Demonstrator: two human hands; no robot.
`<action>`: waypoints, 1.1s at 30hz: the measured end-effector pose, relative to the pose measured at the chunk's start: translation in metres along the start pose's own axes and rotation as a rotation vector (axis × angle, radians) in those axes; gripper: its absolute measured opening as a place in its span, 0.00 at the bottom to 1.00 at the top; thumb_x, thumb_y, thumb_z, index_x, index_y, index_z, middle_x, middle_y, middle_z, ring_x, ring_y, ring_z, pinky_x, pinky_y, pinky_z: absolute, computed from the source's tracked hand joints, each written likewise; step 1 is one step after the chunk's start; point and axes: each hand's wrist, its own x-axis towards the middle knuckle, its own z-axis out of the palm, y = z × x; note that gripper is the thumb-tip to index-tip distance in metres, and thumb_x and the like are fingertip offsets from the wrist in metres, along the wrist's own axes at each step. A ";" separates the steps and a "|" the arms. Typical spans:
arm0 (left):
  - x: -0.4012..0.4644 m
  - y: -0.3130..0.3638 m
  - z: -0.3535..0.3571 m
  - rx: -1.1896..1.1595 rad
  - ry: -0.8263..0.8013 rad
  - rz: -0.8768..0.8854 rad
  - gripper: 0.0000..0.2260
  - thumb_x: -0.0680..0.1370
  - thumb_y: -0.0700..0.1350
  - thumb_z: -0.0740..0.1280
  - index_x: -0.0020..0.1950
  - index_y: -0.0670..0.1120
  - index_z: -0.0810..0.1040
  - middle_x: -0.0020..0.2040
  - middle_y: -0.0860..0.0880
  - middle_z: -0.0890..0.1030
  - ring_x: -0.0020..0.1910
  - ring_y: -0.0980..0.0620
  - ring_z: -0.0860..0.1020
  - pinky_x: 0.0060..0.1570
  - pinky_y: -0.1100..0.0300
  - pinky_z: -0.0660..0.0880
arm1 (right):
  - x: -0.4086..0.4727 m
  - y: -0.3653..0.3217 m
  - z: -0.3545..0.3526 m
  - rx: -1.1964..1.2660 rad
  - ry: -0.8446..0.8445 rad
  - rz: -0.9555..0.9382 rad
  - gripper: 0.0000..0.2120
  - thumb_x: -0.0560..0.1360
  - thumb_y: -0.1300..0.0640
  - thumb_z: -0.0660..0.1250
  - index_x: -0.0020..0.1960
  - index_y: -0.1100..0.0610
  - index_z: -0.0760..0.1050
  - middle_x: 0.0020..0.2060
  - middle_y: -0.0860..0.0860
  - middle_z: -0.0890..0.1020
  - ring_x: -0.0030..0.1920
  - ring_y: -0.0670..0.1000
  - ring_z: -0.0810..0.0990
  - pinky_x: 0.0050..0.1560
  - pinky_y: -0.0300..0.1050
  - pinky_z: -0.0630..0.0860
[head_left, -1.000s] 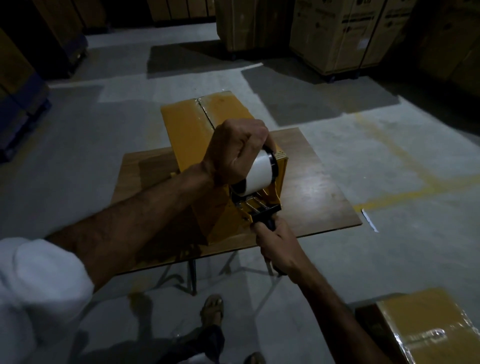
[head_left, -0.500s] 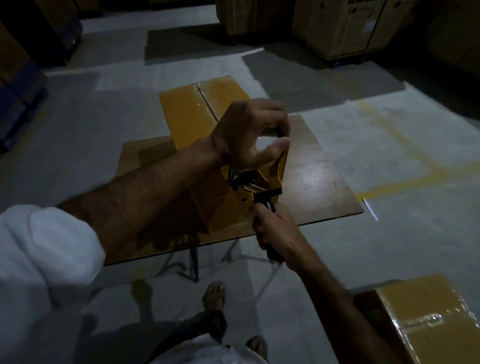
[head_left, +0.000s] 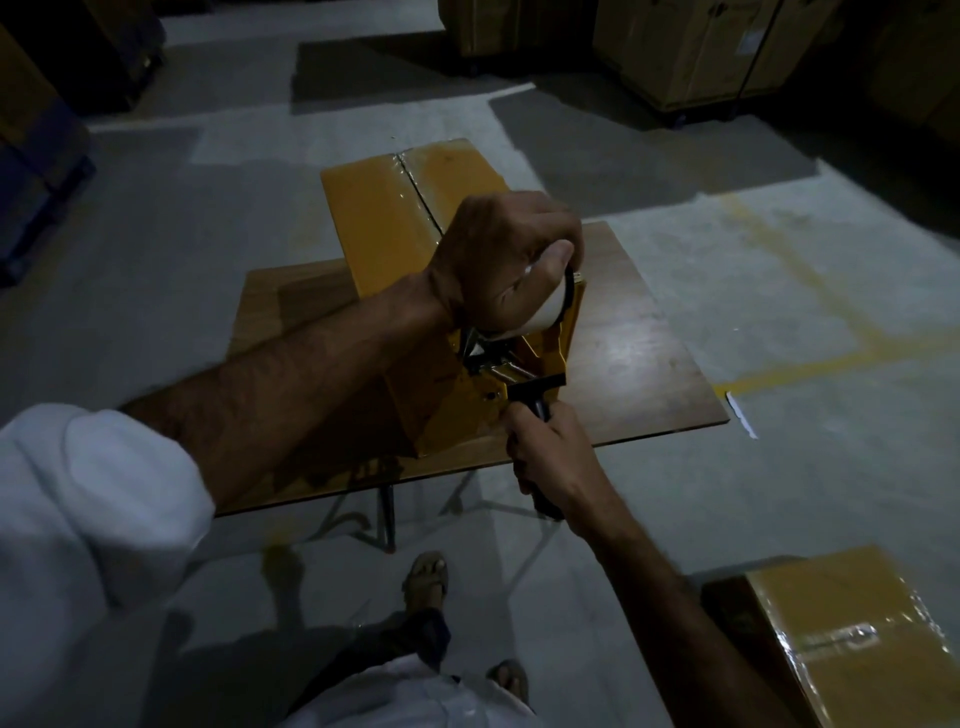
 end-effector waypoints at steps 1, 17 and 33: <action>0.001 0.001 -0.003 -0.047 -0.024 -0.033 0.26 0.79 0.52 0.52 0.47 0.36 0.83 0.43 0.39 0.81 0.40 0.41 0.78 0.41 0.45 0.75 | 0.000 0.000 0.001 0.006 0.000 -0.002 0.12 0.84 0.54 0.61 0.42 0.56 0.68 0.27 0.46 0.68 0.24 0.45 0.66 0.25 0.39 0.66; -0.136 0.029 0.072 -1.225 0.373 -1.767 0.07 0.84 0.45 0.63 0.57 0.45 0.79 0.52 0.45 0.82 0.51 0.48 0.80 0.56 0.49 0.79 | -0.003 0.002 0.004 0.039 -0.008 -0.017 0.12 0.84 0.53 0.63 0.43 0.57 0.69 0.28 0.48 0.68 0.25 0.46 0.66 0.26 0.41 0.66; -0.133 0.015 0.067 -1.538 0.379 -1.580 0.05 0.79 0.46 0.68 0.52 0.47 0.81 0.43 0.49 0.83 0.41 0.52 0.81 0.39 0.60 0.79 | -0.004 0.005 -0.005 0.047 -0.007 0.018 0.11 0.84 0.54 0.61 0.44 0.55 0.68 0.28 0.46 0.69 0.25 0.43 0.67 0.26 0.39 0.66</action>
